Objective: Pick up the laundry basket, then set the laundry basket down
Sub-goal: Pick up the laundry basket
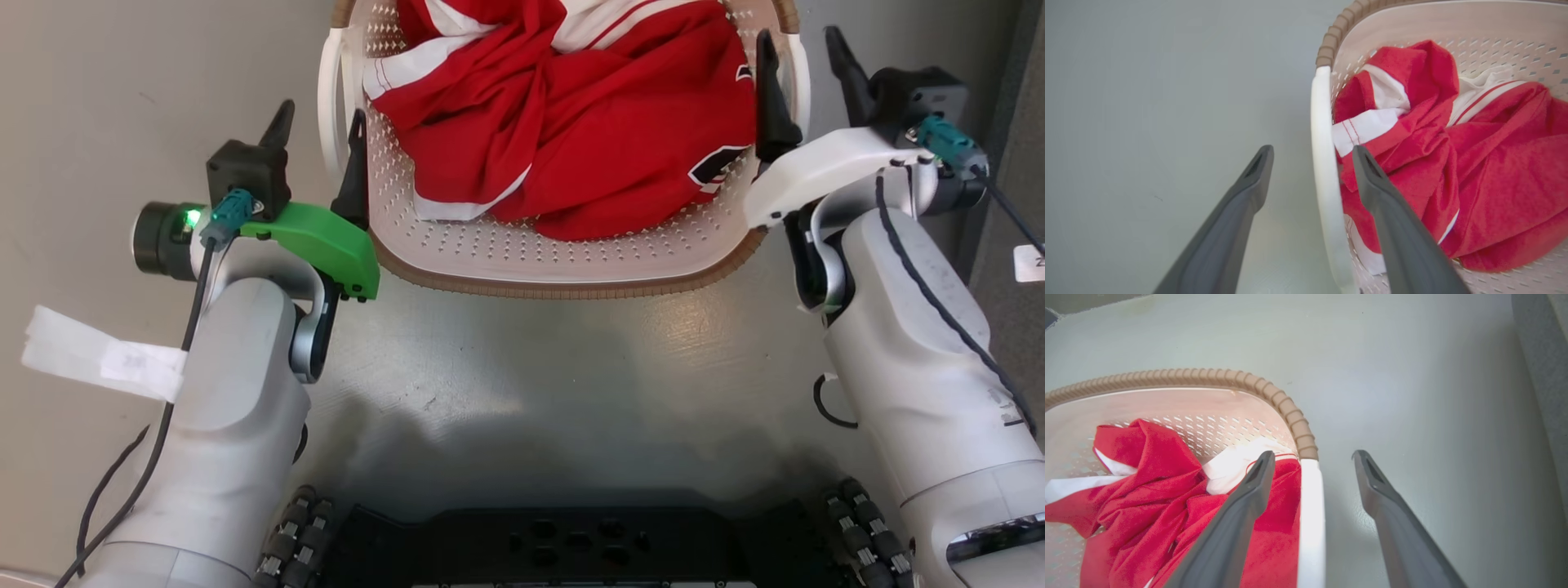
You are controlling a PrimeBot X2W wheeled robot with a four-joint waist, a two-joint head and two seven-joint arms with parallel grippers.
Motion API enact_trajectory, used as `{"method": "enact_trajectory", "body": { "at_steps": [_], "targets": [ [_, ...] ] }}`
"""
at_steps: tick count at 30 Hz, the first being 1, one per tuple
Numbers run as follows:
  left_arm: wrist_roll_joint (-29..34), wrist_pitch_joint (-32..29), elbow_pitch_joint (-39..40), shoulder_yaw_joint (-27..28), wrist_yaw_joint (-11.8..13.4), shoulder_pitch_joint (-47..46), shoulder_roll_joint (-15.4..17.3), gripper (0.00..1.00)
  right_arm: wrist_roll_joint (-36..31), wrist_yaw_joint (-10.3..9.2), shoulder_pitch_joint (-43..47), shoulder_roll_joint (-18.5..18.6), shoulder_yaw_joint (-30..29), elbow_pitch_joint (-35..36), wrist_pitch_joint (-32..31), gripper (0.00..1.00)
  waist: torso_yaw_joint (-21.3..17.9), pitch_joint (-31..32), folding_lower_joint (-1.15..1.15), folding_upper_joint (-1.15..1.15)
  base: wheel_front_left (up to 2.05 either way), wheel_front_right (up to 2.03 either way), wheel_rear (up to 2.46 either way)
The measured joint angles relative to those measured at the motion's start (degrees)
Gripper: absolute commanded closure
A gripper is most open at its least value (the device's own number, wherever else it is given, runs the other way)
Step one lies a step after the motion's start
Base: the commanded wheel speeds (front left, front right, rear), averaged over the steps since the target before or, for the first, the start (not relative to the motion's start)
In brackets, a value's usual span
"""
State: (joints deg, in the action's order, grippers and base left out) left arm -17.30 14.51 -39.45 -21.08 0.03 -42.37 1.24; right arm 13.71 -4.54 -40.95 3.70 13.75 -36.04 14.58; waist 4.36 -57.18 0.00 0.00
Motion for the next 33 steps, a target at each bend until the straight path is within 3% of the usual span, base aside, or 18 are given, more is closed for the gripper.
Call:
{"method": "enact_trajectory", "body": {
  "at_steps": [25,26,27,28,30,31,33],
  "targets": [
    [-5.72,0.0,-9.35,-3.42,-0.52,-5.41,-0.13,0.0,3.52,-0.02,-3.86,0.35,4.49,-8.04,0.51,0.0,-0.2,-2.37,0.0,0.0,0.0,0.0,0.0],
    [-5.72,0.0,-9.8,-3.58,-0.52,-5.66,-0.13,0.08,3.54,-0.03,-4.11,0.37,4.63,-8.25,0.51,0.0,-0.19,-2.38,0.0,0.0,0.0,0.0,0.0],
    [-5.84,0.0,-10.13,-3.83,-0.52,-5.82,-0.13,0.27,3.61,-0.05,-4.36,0.4,4.75,-8.42,0.51,0.04,-0.18,-2.38,0.0,0.0,0.0,0.0,0.0],
    [-6.15,0.0,-10.32,-4.16,-0.52,-5.88,-0.13,0.55,3.8,-0.08,-4.52,0.4,4.83,-8.57,0.51,0.42,-0.18,-2.38,0.0,0.0,0.0,0.0,0.0],
    [-6.31,0.0,-10.85,-4.92,-0.53,-5.95,-0.14,0.96,4.12,-0.08,-4.69,0.38,5.04,-9.1,0.51,0.74,-0.18,-2.36,0.0,0.0,0.0,0.0,0.0],
    [-6.31,0.0,-11.13,-5.14,-0.55,-6.02,-0.18,1.0,4.28,-0.08,-4.69,0.38,5.16,-9.44,0.51,1.0,-0.19,-2.34,0.0,0.0,0.0,0.0,0.0],
    [-6.39,0.0,-11.55,-5.84,-1.0,-6.26,-0.58,1.0,4.58,-0.01,-4.75,0.34,5.54,-10.2,0.51,1.0,-0.21,-2.24,0.0,0.0,0.0,0.0,0.0]
  ]
}}
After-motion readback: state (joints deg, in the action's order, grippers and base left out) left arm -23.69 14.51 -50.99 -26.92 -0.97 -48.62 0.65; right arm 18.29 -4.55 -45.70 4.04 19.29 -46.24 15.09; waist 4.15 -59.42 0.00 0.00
